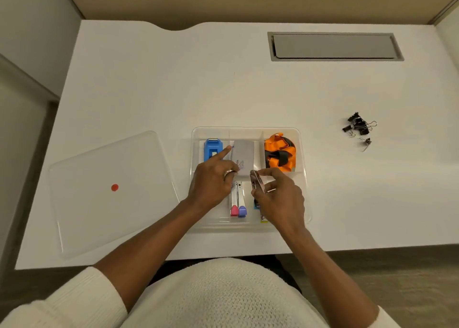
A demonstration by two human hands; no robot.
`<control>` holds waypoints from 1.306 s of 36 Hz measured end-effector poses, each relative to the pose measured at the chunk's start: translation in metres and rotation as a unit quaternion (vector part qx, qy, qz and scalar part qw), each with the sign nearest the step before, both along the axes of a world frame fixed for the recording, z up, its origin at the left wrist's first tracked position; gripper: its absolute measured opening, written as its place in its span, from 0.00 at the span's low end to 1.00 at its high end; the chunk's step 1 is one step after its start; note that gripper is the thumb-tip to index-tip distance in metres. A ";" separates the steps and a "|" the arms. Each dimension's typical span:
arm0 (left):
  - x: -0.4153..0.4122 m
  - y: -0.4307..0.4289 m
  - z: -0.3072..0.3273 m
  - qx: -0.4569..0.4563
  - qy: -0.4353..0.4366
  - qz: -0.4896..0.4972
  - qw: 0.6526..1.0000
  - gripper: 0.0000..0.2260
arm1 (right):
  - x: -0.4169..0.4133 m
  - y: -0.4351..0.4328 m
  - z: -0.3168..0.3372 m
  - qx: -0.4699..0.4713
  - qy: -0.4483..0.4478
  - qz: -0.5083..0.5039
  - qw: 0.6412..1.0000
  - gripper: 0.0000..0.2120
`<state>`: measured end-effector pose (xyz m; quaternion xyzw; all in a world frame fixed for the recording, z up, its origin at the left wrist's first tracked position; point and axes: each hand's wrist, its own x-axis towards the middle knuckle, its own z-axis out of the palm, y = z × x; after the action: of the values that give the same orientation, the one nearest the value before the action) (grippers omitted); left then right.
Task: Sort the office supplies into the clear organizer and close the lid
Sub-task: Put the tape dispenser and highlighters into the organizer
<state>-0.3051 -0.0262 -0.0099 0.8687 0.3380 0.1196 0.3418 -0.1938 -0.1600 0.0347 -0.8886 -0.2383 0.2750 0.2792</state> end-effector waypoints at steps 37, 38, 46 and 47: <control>0.005 0.000 -0.008 0.008 0.046 0.013 0.999 0.05 | -0.049 -0.024 -0.021 -0.151 -0.182 0.276 0.932 0.17; 0.005 0.000 -0.009 0.010 0.049 0.013 0.999 0.05 | -0.048 -0.026 -0.021 -0.144 -0.183 0.280 0.931 0.17; 0.007 -0.002 -0.009 0.055 0.054 0.004 0.997 0.06 | -0.024 -0.022 -0.027 -0.073 -0.126 0.277 0.950 0.12; 0.007 -0.002 -0.009 0.062 0.053 0.002 0.997 0.06 | -0.020 -0.021 -0.024 -0.060 -0.116 0.260 0.957 0.11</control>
<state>-0.2982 -0.0285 -0.0191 0.8925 0.3497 0.0946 0.2689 -0.2135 -0.1814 0.0109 -0.8368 -0.4750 0.2468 0.1148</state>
